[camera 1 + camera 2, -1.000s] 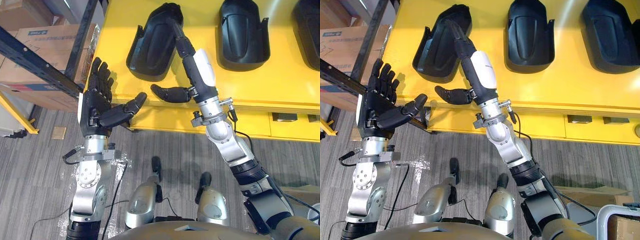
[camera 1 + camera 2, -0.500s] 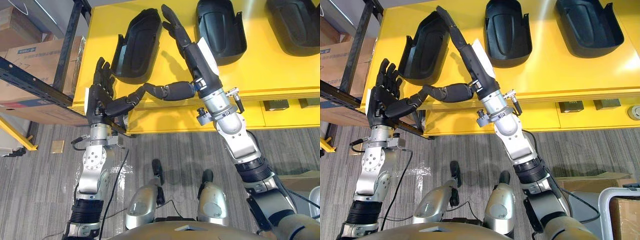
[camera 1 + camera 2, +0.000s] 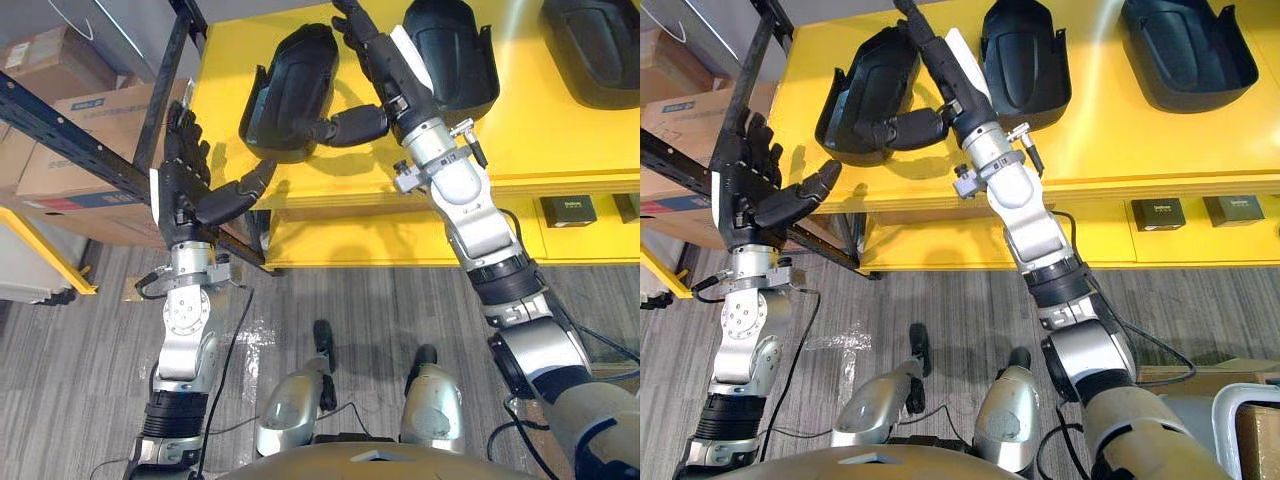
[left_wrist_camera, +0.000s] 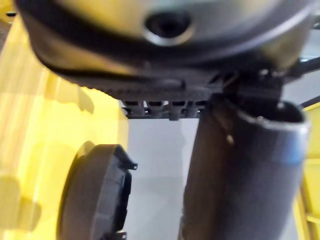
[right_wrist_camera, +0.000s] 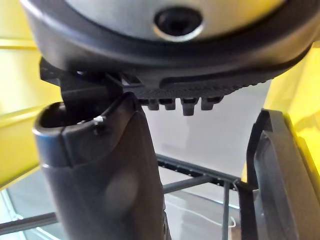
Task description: Walk over and take three plastic housings, then place them on the shelf
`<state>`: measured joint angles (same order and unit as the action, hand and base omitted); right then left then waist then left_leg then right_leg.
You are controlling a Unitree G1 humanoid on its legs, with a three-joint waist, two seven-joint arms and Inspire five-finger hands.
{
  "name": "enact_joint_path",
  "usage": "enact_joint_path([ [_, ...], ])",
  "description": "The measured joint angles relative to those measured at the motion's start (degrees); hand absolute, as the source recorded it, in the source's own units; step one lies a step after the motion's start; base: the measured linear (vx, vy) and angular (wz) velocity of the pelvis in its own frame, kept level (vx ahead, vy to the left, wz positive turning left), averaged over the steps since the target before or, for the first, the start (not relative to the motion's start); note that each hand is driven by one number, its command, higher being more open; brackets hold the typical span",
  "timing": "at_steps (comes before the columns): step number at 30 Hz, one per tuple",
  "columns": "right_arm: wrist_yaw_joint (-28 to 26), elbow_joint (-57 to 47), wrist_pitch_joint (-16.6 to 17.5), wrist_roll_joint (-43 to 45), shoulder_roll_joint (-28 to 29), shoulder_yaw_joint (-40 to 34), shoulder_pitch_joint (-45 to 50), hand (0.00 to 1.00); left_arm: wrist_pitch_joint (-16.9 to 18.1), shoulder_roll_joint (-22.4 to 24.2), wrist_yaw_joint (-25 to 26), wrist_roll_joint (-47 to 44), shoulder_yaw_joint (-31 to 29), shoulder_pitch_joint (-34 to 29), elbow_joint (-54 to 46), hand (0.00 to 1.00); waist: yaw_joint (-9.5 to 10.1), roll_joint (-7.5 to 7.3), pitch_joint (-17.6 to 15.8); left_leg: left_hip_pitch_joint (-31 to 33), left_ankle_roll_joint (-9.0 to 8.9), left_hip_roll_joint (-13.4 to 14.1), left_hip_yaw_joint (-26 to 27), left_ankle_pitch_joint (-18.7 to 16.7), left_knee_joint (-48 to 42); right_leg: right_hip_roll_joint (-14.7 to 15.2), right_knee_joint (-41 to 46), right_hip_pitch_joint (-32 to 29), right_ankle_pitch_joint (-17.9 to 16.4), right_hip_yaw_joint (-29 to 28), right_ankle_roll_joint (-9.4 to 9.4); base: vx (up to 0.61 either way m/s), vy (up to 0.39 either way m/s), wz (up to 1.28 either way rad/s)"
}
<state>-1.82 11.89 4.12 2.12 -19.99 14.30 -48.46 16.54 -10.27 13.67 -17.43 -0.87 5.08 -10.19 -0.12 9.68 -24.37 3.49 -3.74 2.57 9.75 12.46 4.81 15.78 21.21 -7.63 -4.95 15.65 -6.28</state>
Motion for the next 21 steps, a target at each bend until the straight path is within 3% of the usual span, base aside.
enact_joint_path([
  [6,3.80,6.02,-2.18,-1.71,-0.15,-0.91,-6.55,1.00,0.74,0.91,-0.18,-0.20,0.07,0.46,-3.24,1.00,0.34,0.35,-0.04,2.32,-0.56,-0.01,-0.61,0.44,-0.04,0.17,1.56,-2.75,-0.41,0.24,0.31,-0.01,-0.052,0.05],
  [10,4.05,6.55,-2.18,-1.71,-0.82,-1.64,-9.14,1.00,0.86,1.00,0.02,-0.33,0.60,3.72,-2.76,1.00,1.79,0.50,-0.13,4.78,-0.38,0.02,-0.85,1.03,-0.92,0.43,3.71,-5.69,-0.80,0.15,0.50,0.00,-0.078,0.07],
  [14,3.79,8.19,-2.54,-1.70,-1.01,-0.97,-12.98,1.00,0.91,1.60,0.30,-0.37,0.72,8.14,0.22,1.00,3.23,1.98,-1.18,6.60,-0.02,0.08,-1.04,0.67,-3.24,1.00,6.11,-7.54,-1.98,-0.06,0.91,-0.01,-0.079,0.02],
  [18,3.05,8.20,-2.86,-1.69,-0.55,0.27,-13.67,1.00,0.92,1.62,0.70,-0.37,1.61,8.67,0.89,1.00,3.21,2.22,-1.41,8.17,-0.21,0.14,-1.16,0.15,-4.02,0.95,6.83,-9.09,-2.58,-0.10,1.43,-0.02,-0.065,0.01],
  [21,2.48,9.09,-5.03,-1.70,-0.55,0.75,-13.68,1.00,0.90,1.62,0.71,-0.27,2.71,9.29,2.34,1.00,3.29,2.06,-1.71,8.37,0.02,0.11,-1.01,-0.15,-4.77,1.01,7.38,-9.31,-2.55,-0.34,1.28,0.00,-0.067,-0.02],
])
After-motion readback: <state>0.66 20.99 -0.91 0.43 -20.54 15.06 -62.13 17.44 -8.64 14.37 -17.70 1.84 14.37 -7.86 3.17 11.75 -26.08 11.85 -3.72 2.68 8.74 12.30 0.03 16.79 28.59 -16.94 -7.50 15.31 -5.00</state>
